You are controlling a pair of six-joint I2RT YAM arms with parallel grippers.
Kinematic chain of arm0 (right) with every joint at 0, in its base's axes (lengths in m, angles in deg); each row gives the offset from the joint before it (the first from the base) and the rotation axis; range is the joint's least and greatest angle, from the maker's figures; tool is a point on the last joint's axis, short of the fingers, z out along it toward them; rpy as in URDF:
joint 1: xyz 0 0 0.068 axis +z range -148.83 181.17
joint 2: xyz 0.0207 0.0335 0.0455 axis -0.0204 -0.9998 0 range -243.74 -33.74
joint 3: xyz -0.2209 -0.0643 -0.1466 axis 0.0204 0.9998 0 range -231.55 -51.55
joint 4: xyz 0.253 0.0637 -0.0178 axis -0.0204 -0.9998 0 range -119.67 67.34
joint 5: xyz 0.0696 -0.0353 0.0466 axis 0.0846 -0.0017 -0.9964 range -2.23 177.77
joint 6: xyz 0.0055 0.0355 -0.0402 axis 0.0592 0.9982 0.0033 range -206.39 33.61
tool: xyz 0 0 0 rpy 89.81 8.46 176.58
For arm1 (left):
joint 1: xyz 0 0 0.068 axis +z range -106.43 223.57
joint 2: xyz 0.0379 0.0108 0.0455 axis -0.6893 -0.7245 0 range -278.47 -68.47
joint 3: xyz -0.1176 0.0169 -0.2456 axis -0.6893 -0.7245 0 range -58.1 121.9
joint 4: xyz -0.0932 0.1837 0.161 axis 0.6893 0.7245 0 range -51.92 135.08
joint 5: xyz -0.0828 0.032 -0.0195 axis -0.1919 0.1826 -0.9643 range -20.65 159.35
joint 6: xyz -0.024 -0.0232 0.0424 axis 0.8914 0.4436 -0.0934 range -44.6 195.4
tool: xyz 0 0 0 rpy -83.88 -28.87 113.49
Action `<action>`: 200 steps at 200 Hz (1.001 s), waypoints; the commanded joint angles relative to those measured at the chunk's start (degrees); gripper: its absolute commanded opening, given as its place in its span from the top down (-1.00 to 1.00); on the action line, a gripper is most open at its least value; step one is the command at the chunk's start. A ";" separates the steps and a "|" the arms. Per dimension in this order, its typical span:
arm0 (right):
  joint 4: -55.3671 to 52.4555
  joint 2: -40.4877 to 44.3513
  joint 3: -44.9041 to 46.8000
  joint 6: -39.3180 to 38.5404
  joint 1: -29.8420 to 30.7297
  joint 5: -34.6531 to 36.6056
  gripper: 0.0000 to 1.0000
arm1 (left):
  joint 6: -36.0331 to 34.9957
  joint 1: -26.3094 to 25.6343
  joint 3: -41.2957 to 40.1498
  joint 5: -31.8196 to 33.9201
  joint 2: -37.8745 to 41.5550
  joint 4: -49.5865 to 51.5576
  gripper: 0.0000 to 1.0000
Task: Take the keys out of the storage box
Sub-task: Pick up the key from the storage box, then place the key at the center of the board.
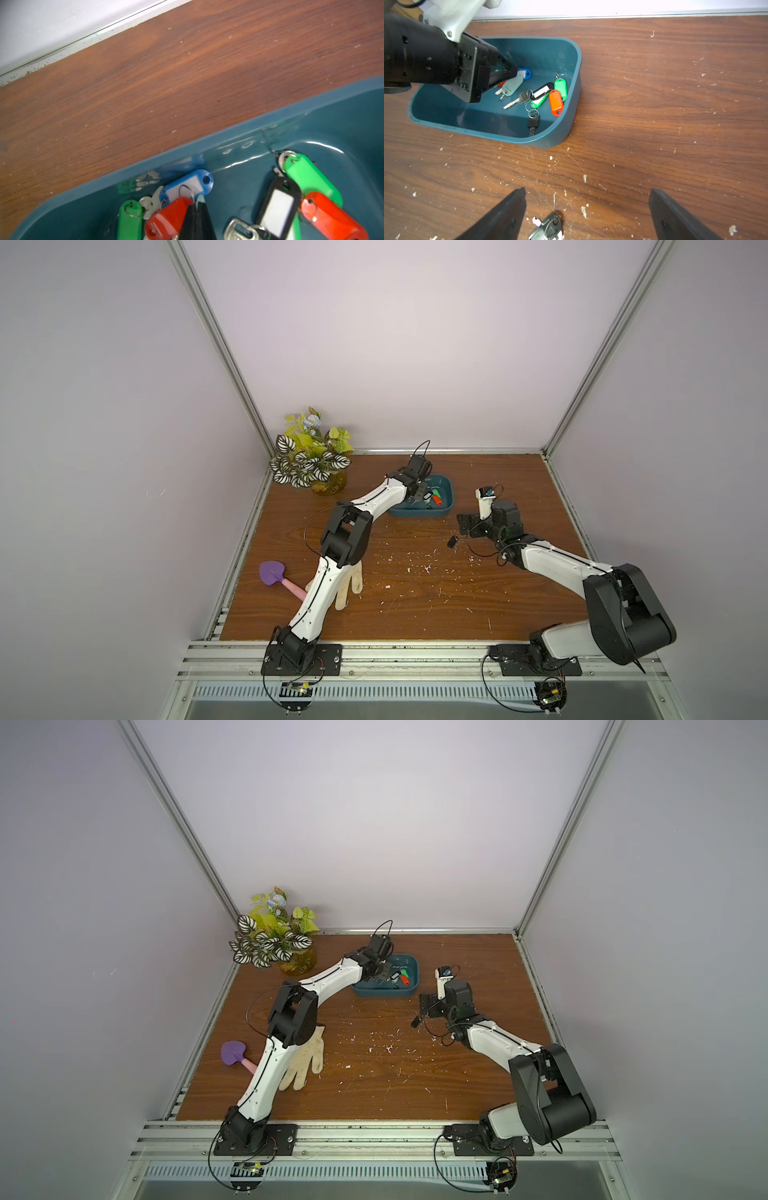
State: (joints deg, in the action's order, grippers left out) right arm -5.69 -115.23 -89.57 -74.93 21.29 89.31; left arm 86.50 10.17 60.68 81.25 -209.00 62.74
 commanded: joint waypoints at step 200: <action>2.36 2.96 -1.35 2.64 -0.17 -3.62 -0.99 | 6.42 -9.29 -46.62 -9.82 47.54 -13.77 1.00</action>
State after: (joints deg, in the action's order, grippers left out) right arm -5.65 -114.42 -89.57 -73.62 21.29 87.12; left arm 90.26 5.71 20.12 74.26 -163.66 52.53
